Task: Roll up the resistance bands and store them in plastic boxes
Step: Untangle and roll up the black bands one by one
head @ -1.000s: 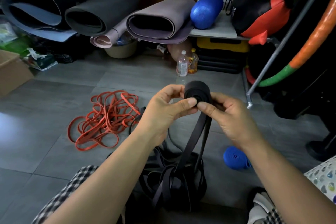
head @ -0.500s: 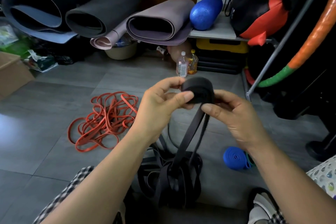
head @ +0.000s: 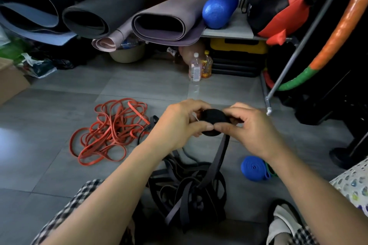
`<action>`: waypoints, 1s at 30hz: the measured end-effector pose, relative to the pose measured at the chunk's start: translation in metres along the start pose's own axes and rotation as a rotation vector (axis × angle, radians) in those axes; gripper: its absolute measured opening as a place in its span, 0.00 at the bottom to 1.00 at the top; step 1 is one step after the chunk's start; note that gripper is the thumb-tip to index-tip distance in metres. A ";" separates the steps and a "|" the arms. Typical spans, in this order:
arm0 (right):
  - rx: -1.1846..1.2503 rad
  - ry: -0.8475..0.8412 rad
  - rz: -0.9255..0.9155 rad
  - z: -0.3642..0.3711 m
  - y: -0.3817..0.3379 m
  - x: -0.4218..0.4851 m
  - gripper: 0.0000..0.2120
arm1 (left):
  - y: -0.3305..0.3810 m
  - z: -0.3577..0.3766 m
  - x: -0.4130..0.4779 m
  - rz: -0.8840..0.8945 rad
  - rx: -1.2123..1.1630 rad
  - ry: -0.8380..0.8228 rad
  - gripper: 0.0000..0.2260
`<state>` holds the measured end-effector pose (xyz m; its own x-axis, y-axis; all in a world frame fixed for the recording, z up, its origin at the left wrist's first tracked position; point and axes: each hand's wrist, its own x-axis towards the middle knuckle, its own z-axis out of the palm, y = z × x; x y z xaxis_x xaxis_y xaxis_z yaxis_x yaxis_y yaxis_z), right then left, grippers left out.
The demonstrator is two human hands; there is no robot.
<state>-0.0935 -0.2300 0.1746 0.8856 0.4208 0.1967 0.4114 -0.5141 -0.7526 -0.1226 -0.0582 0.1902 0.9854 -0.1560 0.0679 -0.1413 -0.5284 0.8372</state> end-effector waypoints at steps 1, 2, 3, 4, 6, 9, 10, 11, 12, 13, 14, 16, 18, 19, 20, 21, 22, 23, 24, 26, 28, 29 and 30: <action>0.091 -0.011 0.026 0.000 -0.002 -0.001 0.08 | 0.000 -0.001 -0.001 -0.013 -0.060 0.023 0.13; 0.202 -0.019 0.058 -0.001 -0.003 -0.001 0.09 | 0.000 -0.001 -0.001 -0.026 -0.123 0.049 0.14; 0.302 -0.024 0.080 -0.002 -0.004 -0.002 0.11 | -0.002 -0.001 -0.002 -0.034 -0.187 0.074 0.14; 0.374 -0.024 0.094 -0.002 -0.004 -0.002 0.13 | -0.003 -0.002 -0.001 -0.040 -0.257 0.092 0.14; 0.421 -0.001 0.087 0.001 -0.002 -0.003 0.15 | -0.003 -0.002 -0.003 -0.037 -0.396 0.106 0.12; 0.527 0.032 0.069 0.011 0.001 -0.005 0.13 | 0.000 -0.002 -0.004 -0.011 -0.553 0.113 0.11; 0.595 0.044 0.068 0.015 0.002 -0.005 0.11 | 0.000 -0.002 -0.004 -0.003 -0.601 0.122 0.10; 0.651 0.058 0.066 0.017 0.001 -0.005 0.10 | 0.000 -0.001 -0.004 0.002 -0.657 0.132 0.10; 0.680 0.071 0.063 0.019 0.000 -0.004 0.09 | -0.001 0.001 -0.004 0.004 -0.732 0.143 0.10; 0.692 0.081 0.056 0.019 -0.001 -0.002 0.10 | 0.000 0.004 -0.004 0.002 -0.826 0.148 0.10; 0.696 0.082 0.044 0.016 -0.003 0.000 0.14 | 0.001 0.007 -0.005 -0.009 -0.929 0.144 0.10; 0.681 0.061 -0.002 0.004 -0.011 0.004 0.17 | 0.005 0.013 -0.006 -0.013 -1.123 0.108 0.10; 0.591 0.029 -0.023 -0.012 -0.017 0.006 0.12 | 0.010 0.011 -0.006 -0.018 -1.171 0.068 0.09; 0.499 0.016 -0.018 -0.018 -0.020 0.006 0.09 | 0.011 0.006 -0.005 -0.026 -1.095 0.047 0.08; 0.378 0.008 -0.015 -0.021 -0.020 0.006 0.07 | 0.011 -0.001 -0.004 -0.027 -0.927 0.036 0.08; 0.233 -0.001 -0.022 -0.021 -0.017 0.006 0.07 | 0.009 -0.008 -0.003 -0.019 -0.688 0.027 0.09; 0.076 -0.021 -0.032 -0.018 -0.014 0.006 0.08 | 0.006 -0.015 -0.002 -0.018 -0.435 0.017 0.12; -0.069 -0.053 -0.042 -0.013 -0.011 0.006 0.10 | 0.002 -0.018 -0.002 -0.020 -0.230 0.000 0.15; -0.170 -0.092 -0.049 -0.008 -0.009 0.006 0.12 | -0.001 -0.019 -0.002 -0.022 -0.099 -0.023 0.16; -0.231 -0.108 -0.067 -0.004 -0.008 0.005 0.11 | -0.003 -0.015 -0.003 -0.035 -0.040 -0.032 0.14; -0.062 -0.050 -0.024 -0.004 -0.009 0.006 0.08 | -0.004 -0.013 -0.003 -0.055 -0.173 0.022 0.10; 0.112 -0.021 0.018 -0.005 -0.010 0.006 0.09 | -0.004 -0.013 -0.002 -0.055 -0.285 0.055 0.10; 0.287 -0.006 0.046 -0.006 -0.009 0.006 0.12 | -0.004 -0.013 -0.002 -0.052 -0.416 0.083 0.09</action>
<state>-0.0910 -0.2273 0.1866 0.9005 0.4063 0.1551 0.2921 -0.3010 -0.9078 -0.1229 -0.0447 0.1944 0.9969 -0.0612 0.0495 -0.0582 -0.1494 0.9871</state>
